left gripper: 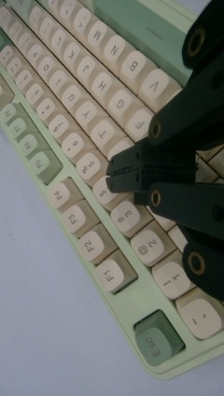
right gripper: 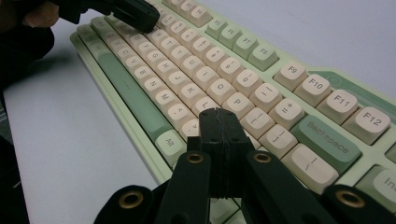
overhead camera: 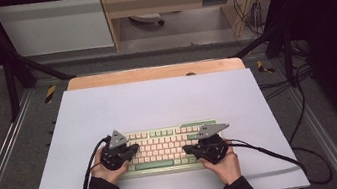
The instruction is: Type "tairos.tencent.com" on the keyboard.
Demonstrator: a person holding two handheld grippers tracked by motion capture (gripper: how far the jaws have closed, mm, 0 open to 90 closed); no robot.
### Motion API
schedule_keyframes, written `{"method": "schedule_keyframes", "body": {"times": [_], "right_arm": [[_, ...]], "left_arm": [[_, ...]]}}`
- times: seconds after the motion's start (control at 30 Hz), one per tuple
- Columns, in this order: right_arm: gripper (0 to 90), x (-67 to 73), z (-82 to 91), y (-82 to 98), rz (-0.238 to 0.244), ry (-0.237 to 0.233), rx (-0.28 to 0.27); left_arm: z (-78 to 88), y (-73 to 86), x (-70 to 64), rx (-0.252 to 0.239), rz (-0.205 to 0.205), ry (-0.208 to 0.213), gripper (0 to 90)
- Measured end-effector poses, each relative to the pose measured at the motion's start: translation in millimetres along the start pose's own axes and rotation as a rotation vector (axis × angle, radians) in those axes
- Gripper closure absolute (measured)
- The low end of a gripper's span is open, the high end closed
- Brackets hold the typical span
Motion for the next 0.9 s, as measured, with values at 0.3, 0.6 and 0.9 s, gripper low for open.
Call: {"method": "schedule_keyframes", "body": {"times": [0.3,0.6,0.9], "right_arm": [[90.0,-0.1,0.5,-0.3,0.001,0.000,-0.005],[90.0,0.1,3.4,-1.8,-0.003,-0.002,-0.014],[90.0,1.0,5.1,-3.9,-0.013,-0.011,-0.028]], "left_arm": [[7.8,-4.1,-2.9,-0.021,-0.007,0.008,89.6],[18.4,-6.4,-5.1,-0.037,-0.019,0.012,89.5],[29.3,3.1,0.3,-0.039,-0.003,0.005,89.4]]}}
Point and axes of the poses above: each handheld gripper's, and its own axes: z roughly backward along the jaws, y roughly out of its underside, x roughly to its left, the point moved 1 cm from there along -z, roughly forward along the jaws, and after that the axes turned 3 degrees about x, right-handed, at the moved point
